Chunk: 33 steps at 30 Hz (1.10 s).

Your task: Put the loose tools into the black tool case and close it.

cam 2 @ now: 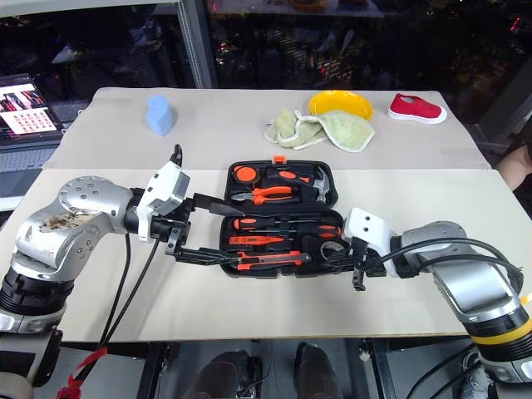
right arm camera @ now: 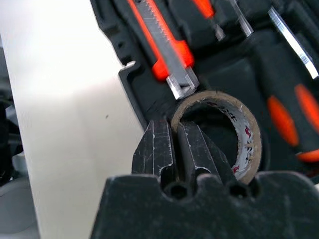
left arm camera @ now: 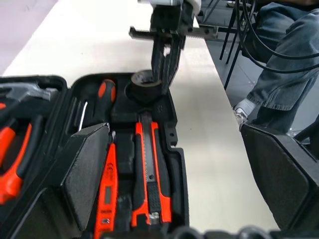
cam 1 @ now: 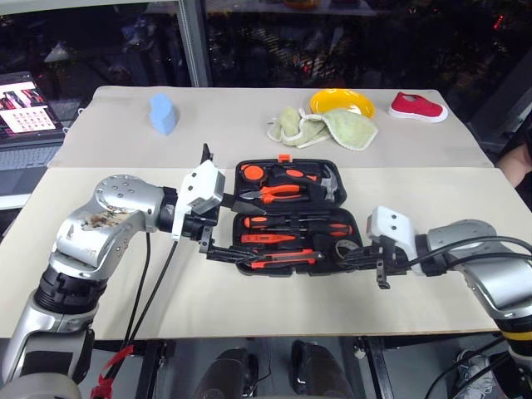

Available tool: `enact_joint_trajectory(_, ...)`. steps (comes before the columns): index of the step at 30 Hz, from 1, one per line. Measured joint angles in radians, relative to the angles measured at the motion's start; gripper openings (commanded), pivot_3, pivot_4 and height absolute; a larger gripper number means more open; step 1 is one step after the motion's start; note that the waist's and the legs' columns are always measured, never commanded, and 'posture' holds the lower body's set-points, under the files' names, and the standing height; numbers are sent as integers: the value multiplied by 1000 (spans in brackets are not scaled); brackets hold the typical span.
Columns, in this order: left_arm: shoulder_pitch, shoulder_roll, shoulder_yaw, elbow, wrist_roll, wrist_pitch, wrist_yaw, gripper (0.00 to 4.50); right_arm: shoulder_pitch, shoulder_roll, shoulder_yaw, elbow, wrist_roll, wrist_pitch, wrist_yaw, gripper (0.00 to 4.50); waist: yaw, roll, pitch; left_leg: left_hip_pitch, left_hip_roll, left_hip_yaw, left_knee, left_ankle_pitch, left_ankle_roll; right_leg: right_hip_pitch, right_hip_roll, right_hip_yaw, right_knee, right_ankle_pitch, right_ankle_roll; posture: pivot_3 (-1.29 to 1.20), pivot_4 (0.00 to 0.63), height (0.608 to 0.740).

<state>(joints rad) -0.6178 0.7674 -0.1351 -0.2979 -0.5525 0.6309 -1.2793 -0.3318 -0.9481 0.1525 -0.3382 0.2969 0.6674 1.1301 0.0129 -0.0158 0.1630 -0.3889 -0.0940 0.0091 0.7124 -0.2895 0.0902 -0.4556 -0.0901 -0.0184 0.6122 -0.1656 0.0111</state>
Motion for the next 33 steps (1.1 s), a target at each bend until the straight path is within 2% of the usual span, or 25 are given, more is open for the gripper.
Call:
enact_joint_trajectory(9,0,-1,-1,0,0,-1,2,4500,9,0,-5,0,-36,-13,-42,3024,4,0,0,0,0,-1,0,0,0,0,0,-2,-1,0,0,0,150,732)
enact_joint_trajectory(13,0,-5,-1,1,0,-3,2,4500,16,1,-14,-55,52,63,-18,4370,2,0,0,-1,0,-2,0,0,0,0,0,-2,-1,0,0,0,150,732)
enact_joint_trajectory(16,0,-12,-1,13,2,-17,3,4500,2,2,-84,-83,136,137,-25,4370,1,0,0,-1,0,-2,0,0,0,0,0,-1,-1,0,0,0,150,732)
enact_joint_trajectory(18,-1,-21,-2,33,13,-21,12,4500,2,2,-195,-89,202,199,-54,4370,4,0,0,-1,0,-2,0,0,0,1,0,-2,-1,0,0,0,150,732)
enact_joint_trajectory(20,-1,-24,-2,38,17,-21,17,4500,16,-1,-251,-90,227,220,-68,4370,6,0,0,-1,0,-2,0,0,0,1,0,-2,-1,0,0,0,150,732)
enact_joint_trajectory(23,-1,-31,-2,38,17,-21,21,4500,52,1,-260,-94,234,222,-100,4370,5,0,0,-1,0,-2,0,0,1,0,0,-1,-1,0,0,0,150,732)
enact_joint_trajectory(26,-1,-32,-2,38,19,-21,21,4500,62,30,-259,-86,235,221,-144,3636,1,0,0,-1,0,-2,0,1,2,0,0,-1,-1,0,0,0,150,732)
enact_joint_trajectory(32,-2,-33,-2,38,21,-21,20,4500,53,97,-237,-65,234,209,-204,1598,0,0,0,-1,0,-1,0,2,2,0,0,-1,0,0,0,0,150,732)
enact_joint_trajectory(33,-2,-33,-3,38,21,-21,20,4500,53,107,-225,-65,234,204,-208,1465,-1,0,0,-1,0,-1,0,2,2,0,0,-1,0,0,0,0,150,732)
